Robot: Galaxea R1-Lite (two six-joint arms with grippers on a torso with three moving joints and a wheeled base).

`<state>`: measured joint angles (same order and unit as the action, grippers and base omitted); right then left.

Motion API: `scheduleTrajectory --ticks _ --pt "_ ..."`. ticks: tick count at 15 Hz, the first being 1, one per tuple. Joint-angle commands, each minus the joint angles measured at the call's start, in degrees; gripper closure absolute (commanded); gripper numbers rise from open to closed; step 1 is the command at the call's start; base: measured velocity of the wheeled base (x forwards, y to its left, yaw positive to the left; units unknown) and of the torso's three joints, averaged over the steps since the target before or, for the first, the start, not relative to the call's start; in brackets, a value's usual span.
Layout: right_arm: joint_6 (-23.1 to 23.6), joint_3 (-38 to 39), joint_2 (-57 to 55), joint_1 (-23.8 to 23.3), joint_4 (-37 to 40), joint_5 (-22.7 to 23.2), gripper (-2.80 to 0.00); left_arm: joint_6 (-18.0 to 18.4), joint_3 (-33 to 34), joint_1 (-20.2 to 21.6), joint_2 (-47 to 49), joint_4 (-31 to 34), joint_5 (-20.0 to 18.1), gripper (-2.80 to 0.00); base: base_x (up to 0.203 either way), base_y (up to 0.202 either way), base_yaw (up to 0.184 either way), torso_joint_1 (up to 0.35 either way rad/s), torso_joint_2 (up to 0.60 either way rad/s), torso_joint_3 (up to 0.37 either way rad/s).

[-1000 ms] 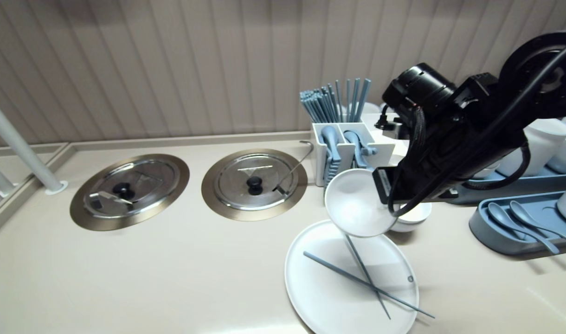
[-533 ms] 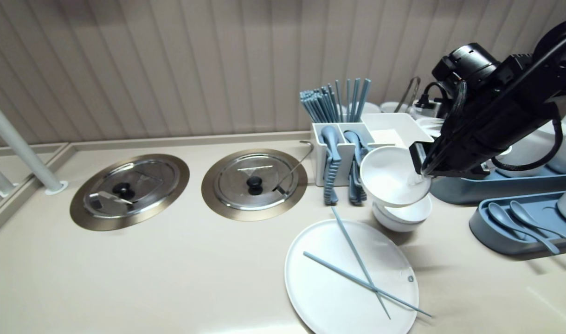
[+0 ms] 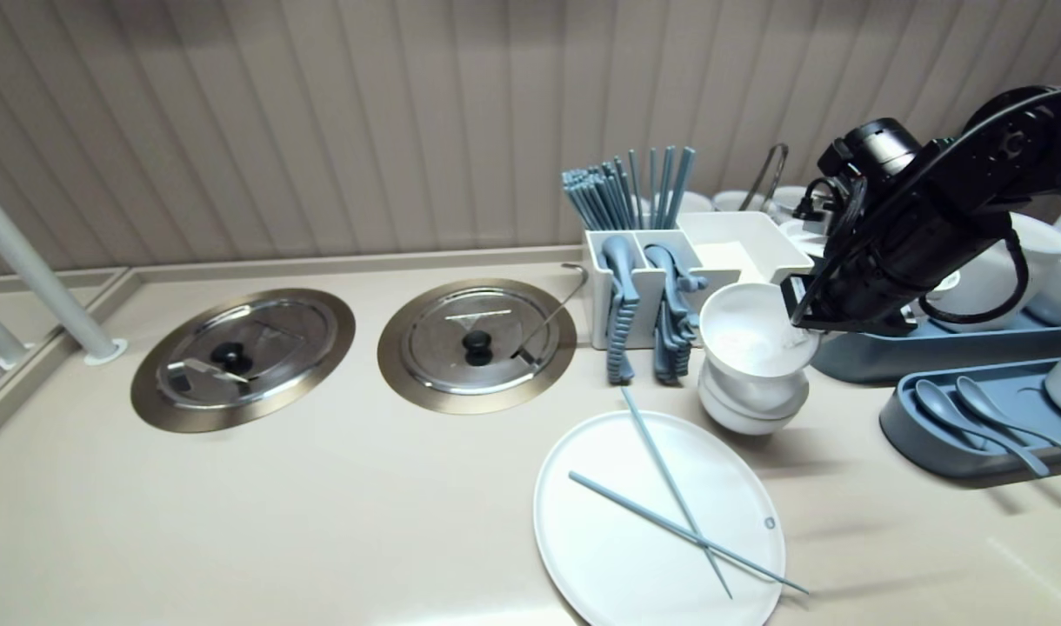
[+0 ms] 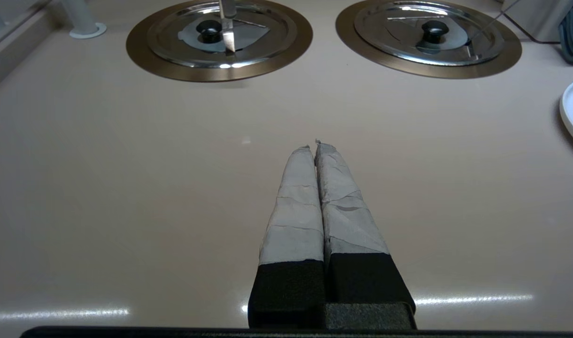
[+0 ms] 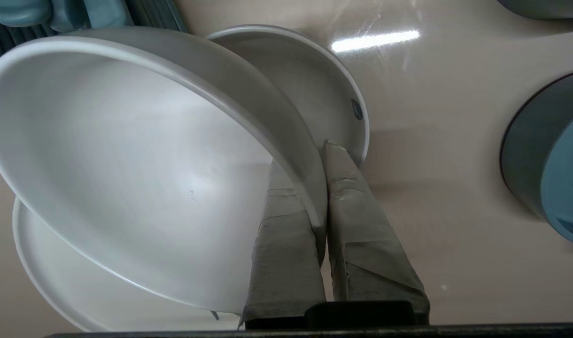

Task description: Put the bowl back from the plate

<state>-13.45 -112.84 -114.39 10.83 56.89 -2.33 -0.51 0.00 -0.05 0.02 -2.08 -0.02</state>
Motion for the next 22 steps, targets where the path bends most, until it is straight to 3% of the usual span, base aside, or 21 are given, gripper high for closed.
scheduleTrajectory --ticks 1,11,12,13,22 --pt "-0.1 0.1 -1.1 -0.3 0.4 0.0 0.00 0.0 0.4 0.0 0.0 0.0 0.0 0.00 0.000 0.000 0.000 0.000 0.00 0.000" --pt "0.4 0.1 -4.1 -0.5 0.4 -0.1 0.00 0.0 0.4 0.0 0.0 0.0 0.0 0.00 0.000 0.000 0.000 0.000 0.00 0.000" --pt "0.4 0.1 -4.0 -0.5 0.4 -0.1 -1.27 0.0 0.4 0.0 0.0 0.0 0.0 0.00 0.000 0.000 0.000 0.000 0.00 0.000" --pt "0.4 0.1 -3.8 -0.5 0.4 -0.1 -2.80 0.0 0.4 0.0 0.0 0.0 0.0 0.00 0.000 0.000 0.000 0.000 0.00 0.000" --pt "-0.1 0.1 2.0 -0.2 0.3 0.1 -2.80 0.0 0.4 0.0 0.0 0.0 0.0 0.00 0.000 0.000 0.000 0.000 0.00 0.000"
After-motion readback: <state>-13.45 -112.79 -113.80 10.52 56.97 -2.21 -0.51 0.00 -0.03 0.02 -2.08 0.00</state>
